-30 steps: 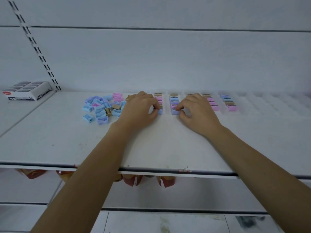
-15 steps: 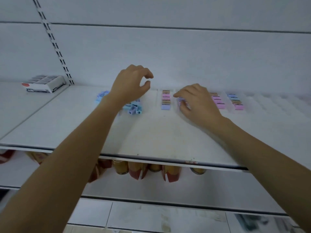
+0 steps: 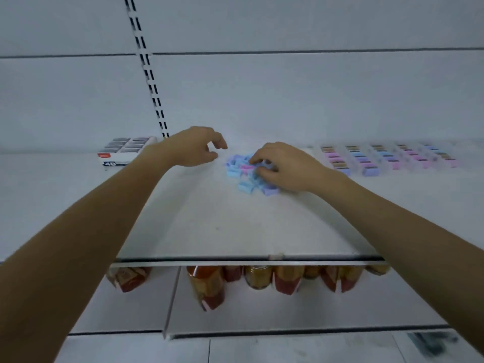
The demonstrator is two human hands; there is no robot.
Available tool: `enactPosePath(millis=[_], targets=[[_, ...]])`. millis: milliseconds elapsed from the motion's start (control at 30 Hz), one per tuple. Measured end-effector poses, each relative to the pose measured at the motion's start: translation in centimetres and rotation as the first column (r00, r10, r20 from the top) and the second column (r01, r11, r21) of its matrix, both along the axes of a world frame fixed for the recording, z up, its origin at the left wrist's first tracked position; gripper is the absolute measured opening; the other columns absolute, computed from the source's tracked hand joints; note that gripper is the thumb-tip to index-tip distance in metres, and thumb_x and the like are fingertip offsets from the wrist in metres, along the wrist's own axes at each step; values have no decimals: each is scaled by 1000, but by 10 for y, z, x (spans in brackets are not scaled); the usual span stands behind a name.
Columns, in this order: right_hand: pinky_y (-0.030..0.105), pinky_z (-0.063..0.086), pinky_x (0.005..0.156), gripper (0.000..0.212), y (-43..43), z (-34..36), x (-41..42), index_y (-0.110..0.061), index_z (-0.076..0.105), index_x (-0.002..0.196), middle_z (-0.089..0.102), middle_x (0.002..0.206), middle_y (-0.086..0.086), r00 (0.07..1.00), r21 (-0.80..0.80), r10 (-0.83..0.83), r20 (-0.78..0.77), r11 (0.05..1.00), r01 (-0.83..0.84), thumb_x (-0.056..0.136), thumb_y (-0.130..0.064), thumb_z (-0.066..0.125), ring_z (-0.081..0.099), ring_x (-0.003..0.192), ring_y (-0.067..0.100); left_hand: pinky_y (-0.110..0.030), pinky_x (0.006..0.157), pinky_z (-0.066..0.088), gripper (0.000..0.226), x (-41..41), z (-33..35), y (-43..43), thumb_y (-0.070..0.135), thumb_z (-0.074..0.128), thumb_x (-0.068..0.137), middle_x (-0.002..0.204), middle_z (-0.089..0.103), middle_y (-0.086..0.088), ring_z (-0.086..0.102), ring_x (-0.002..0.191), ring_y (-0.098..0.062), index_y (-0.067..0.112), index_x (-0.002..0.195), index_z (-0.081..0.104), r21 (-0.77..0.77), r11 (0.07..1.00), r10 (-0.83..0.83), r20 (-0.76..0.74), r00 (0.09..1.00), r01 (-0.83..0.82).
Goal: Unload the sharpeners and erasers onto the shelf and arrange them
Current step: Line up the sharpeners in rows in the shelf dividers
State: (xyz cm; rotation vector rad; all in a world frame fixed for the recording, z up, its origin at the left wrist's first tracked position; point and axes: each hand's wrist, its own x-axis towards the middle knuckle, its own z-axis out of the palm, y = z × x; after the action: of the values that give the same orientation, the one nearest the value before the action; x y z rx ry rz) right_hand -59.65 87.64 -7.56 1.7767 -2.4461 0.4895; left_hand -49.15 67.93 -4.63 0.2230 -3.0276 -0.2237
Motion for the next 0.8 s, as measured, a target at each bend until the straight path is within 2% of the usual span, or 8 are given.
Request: enactPosePath(millis=[167, 300, 367, 433, 567, 633, 733, 800], targets=[[42, 46, 82, 26, -27, 4, 13, -18, 64, 108, 61, 101, 5, 993, 58, -121, -18, 991, 122, 90, -33, 52, 53, 93, 22, -18, 78, 33, 35, -3, -14, -10, 17, 56, 89, 111, 53, 1, 56, 87, -16, 22, 123, 55, 112, 980, -173, 48, 984, 167], [46, 49, 79, 21, -36, 6, 18, -22, 66, 101, 63, 94, 4, 978, 143, -210, 5, 968, 207, 83, -31, 59, 54, 88, 22, -21, 71, 38, 22, -9, -28, -18, 26, 60, 87, 101, 56, 6, 57, 81, -16, 23, 109, 60, 166, 953, -246, -63, 967, 253], [43, 49, 80, 21, -39, 5, 19, -23, 64, 100, 63, 95, -1, 968, 131, -248, 35, 962, 241, 80, -28, 62, 51, 87, 17, -23, 69, 43, 14, -9, -38, -24, 28, 63, 85, 95, 58, 8, 58, 78, -16, 24, 97, 58, 228, 934, -244, -158, 957, 276], [38, 48, 79, 20, -42, 5, 21, -19, 62, 100, 62, 93, -2, 963, 102, -262, 66, 962, 255, 80, -23, 63, 51, 86, 16, -22, 65, 43, 10, -8, -43, -28, 28, 64, 85, 90, 59, 11, 58, 77, -14, 24, 91, 56, 275, 921, -222, -213, 951, 277], [33, 47, 78, 23, -45, 6, 23, -19, 61, 104, 58, 92, -4, 950, 66, -282, 131, 959, 276, 81, -20, 63, 54, 86, 16, -33, 73, 49, 9, -6, -49, -31, 25, 61, 85, 84, 57, 17, 59, 78, -14, 27, 86, 52, 319, 913, -179, -250, 952, 255], [29, 46, 76, 24, -43, 6, 20, -21, 62, 106, 57, 92, -7, 935, 27, -295, 196, 955, 296, 82, -23, 65, 54, 82, 12, -37, 77, 50, 9, -5, -51, -32, 20, 58, 86, 87, 57, 14, 59, 81, -15, 26, 91, 53, 321, 915, -165, -255, 953, 244], [15, 43, 68, 23, -41, 6, 16, -19, 63, 106, 60, 90, -6, 926, -30, -271, 263, 957, 289, 84, -22, 64, 54, 77, 9, -29, 76, 47, 25, -4, -51, -30, 20, 56, 88, 93, 57, 9, 56, 81, -14, 24, 113, 55, 315, 914, -182, -248, 951, 257], [6, 41, 65, 21, -39, 8, 13, -20, 64, 105, 60, 88, -9, 923, -37, -264, 279, 958, 285, 84, -21, 64, 54, 74, 2, -25, 73, 43, 27, -6, -52, -29, 26, 57, 88, 93, 56, 9, 51, 79, -10, 27, 115, 57, 278, 918, -209, -262, 942, 281]])
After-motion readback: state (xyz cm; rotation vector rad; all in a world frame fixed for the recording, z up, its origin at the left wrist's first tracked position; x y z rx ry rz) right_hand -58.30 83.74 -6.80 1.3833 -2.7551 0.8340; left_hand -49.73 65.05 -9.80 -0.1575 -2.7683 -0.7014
